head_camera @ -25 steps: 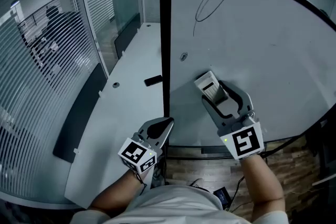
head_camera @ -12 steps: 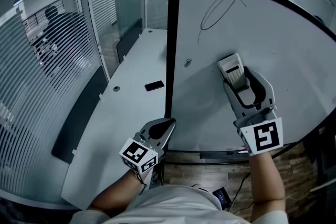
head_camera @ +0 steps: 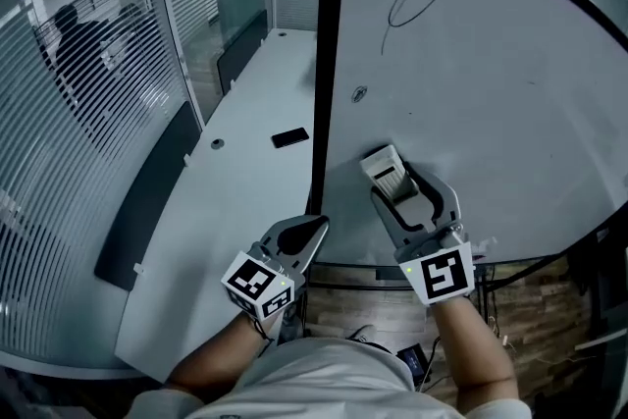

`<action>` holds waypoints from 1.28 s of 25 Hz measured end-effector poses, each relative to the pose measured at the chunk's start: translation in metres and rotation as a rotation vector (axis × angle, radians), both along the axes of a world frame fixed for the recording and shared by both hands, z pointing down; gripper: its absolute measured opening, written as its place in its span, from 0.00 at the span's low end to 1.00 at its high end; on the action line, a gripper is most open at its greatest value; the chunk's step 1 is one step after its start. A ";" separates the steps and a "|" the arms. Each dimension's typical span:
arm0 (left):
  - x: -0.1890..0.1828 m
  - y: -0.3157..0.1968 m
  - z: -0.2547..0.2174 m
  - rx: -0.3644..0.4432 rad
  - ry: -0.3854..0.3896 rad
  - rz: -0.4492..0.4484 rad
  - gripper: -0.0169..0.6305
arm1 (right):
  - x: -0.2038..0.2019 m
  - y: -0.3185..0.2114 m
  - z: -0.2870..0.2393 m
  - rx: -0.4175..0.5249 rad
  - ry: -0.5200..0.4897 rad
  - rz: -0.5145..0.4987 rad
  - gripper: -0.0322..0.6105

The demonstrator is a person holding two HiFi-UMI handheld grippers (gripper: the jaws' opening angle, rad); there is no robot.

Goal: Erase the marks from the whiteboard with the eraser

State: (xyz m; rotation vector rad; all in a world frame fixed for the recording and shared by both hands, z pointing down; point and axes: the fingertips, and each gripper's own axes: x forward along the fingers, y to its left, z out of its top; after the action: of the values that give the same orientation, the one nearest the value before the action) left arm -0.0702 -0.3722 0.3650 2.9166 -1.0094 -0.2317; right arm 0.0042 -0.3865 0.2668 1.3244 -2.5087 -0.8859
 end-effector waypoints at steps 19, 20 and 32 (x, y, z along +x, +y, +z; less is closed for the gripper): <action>-0.002 0.010 0.053 -0.121 -0.006 -0.001 0.04 | -0.013 0.002 0.107 -0.265 -0.020 -0.020 0.41; -0.001 0.012 0.056 -0.123 -0.006 -0.001 0.04 | -0.011 0.005 0.106 -0.266 -0.034 -0.022 0.41; 0.058 0.073 0.028 -0.057 0.005 -0.060 0.04 | 0.069 0.086 0.098 -0.384 -0.289 -0.114 0.41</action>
State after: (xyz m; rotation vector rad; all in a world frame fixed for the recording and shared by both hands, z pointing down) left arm -0.0117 -0.2997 0.3930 2.8362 -1.0859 -0.2085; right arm 0.0731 -0.3007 0.3651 1.2626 -2.8037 -0.2140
